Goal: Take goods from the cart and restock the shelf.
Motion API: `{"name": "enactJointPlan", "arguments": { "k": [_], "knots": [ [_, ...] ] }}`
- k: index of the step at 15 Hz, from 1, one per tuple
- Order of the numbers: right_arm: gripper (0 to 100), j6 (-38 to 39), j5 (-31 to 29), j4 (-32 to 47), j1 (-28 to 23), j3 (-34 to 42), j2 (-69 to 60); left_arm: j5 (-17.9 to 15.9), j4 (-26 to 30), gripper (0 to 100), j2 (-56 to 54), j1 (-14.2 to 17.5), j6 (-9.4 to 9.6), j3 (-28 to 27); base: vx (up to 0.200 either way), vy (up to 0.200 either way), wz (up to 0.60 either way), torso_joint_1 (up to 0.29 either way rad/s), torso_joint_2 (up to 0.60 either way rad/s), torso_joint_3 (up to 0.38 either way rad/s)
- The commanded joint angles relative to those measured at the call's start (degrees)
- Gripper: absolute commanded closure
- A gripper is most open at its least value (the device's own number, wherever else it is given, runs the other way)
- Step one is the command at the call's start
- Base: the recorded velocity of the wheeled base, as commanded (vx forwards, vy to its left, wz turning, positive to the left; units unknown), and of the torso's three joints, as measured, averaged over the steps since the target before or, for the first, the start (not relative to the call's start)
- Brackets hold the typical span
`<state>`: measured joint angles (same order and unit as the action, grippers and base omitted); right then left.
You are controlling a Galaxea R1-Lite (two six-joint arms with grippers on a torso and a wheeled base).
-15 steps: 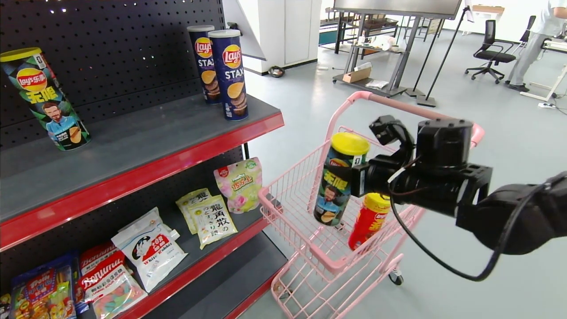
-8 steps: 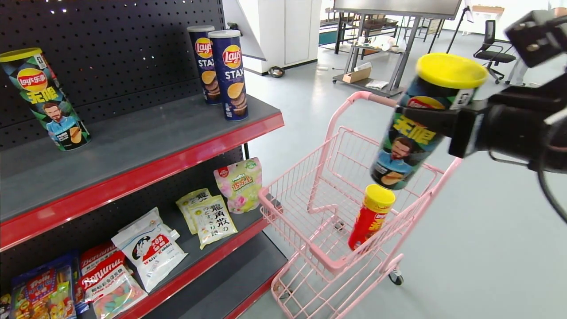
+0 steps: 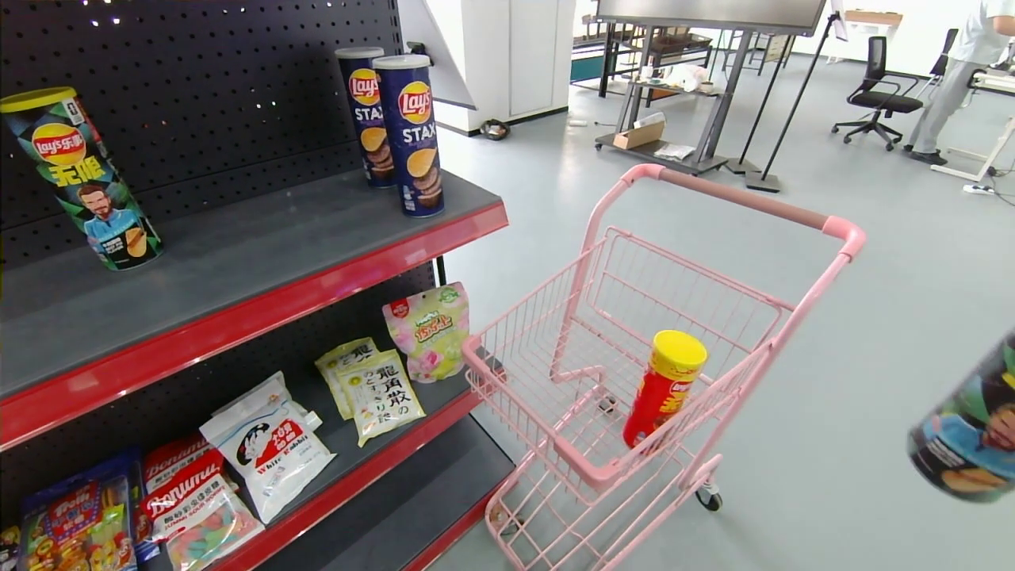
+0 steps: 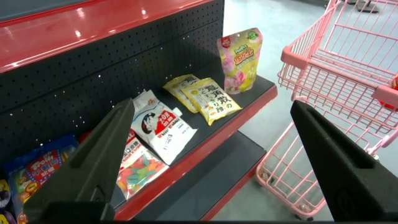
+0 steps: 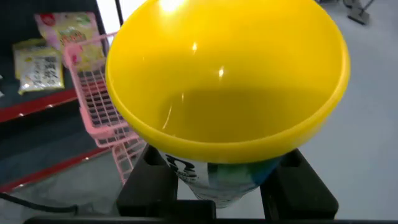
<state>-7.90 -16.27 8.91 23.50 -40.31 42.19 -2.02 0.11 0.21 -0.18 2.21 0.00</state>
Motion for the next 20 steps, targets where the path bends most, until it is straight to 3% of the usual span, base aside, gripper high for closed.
{"name": "enactJointPlan", "arguments": {
  "k": [1,7,13,20],
  "knots": [
    [100,-0.19,0.01,4.89,-3.73,2.96,-10.81,0.00,-0.02,0,-0.03,0.01,-0.01,0.00,0.000,0.000,0.00,0.000,0.00,0.000],
    [100,-0.19,-0.69,5.06,-3.90,8.59,-18.90,0.00,-0.02,0,-0.03,0.01,-0.01,0.00,0.000,0.000,0.00,0.000,0.00,0.000],
    [100,-0.10,-0.78,5.06,-4.26,9.03,-19.08,0.00,-0.02,0,-0.03,0.01,-0.01,0.00,0.000,0.000,0.00,0.000,0.00,0.000],
    [100,-0.19,-0.69,4.98,-4.26,9.29,-18.11,0.00,-0.02,0,-0.03,0.01,-0.01,0.00,0.000,0.000,0.00,0.183,-0.49,-0.302]
  ]
}}
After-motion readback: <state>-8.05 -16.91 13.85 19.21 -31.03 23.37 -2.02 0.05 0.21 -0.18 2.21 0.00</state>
